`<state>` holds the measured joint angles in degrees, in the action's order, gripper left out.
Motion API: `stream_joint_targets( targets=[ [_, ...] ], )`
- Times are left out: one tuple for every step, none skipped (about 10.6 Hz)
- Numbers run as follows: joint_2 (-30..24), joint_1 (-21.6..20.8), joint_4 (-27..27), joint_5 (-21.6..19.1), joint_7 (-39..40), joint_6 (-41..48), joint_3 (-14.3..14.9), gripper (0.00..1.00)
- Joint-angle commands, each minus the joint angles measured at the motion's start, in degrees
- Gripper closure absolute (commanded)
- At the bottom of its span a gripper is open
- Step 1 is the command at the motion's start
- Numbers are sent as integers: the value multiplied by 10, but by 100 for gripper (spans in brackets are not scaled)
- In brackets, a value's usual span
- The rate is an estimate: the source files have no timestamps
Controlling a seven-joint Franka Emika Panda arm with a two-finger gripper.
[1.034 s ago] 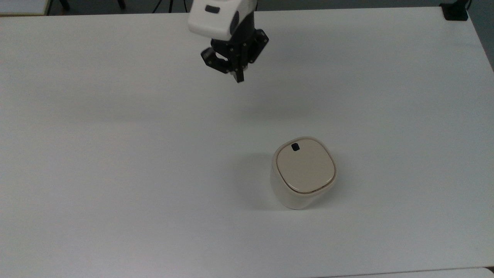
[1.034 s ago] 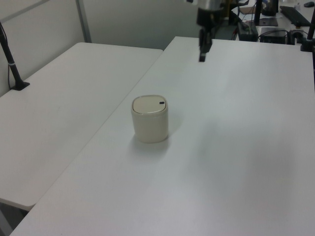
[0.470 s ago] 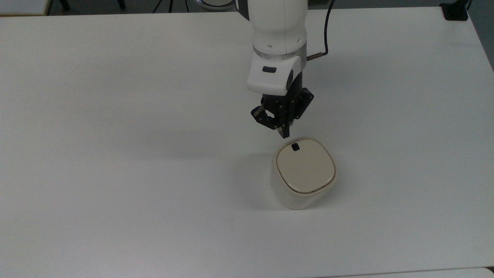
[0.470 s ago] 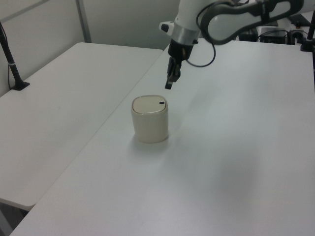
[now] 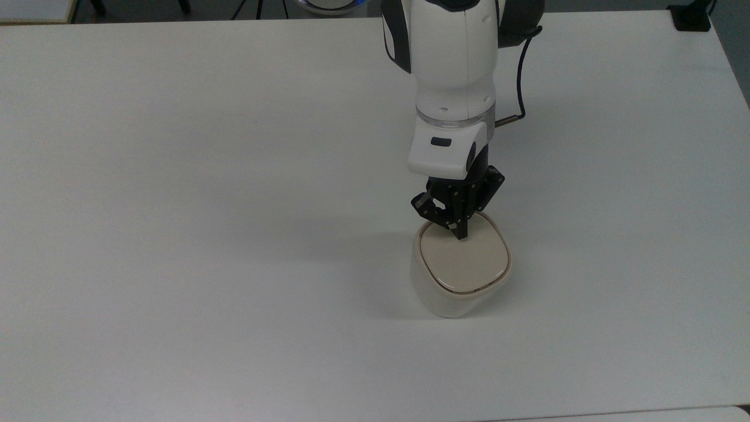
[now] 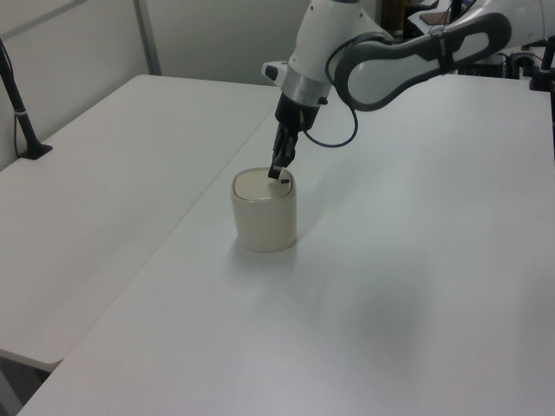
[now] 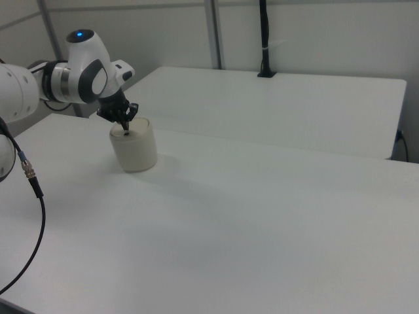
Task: Open the trash bin
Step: 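Press down on the bin's lid button with the gripper fingertips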
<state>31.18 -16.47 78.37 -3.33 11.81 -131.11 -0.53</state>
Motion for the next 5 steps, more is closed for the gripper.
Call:
stream_joint_targets(
  targets=[
    [13,-9,-4,7,-12,-7,6,100],
    [13,-16,4,15,-12,-7,6,100],
    [12,-18,5,15,-13,-5,6,100],
    [4,-18,5,12,-13,-1,6,100],
    [-21,-12,6,8,-13,0,6,100]
  ],
)
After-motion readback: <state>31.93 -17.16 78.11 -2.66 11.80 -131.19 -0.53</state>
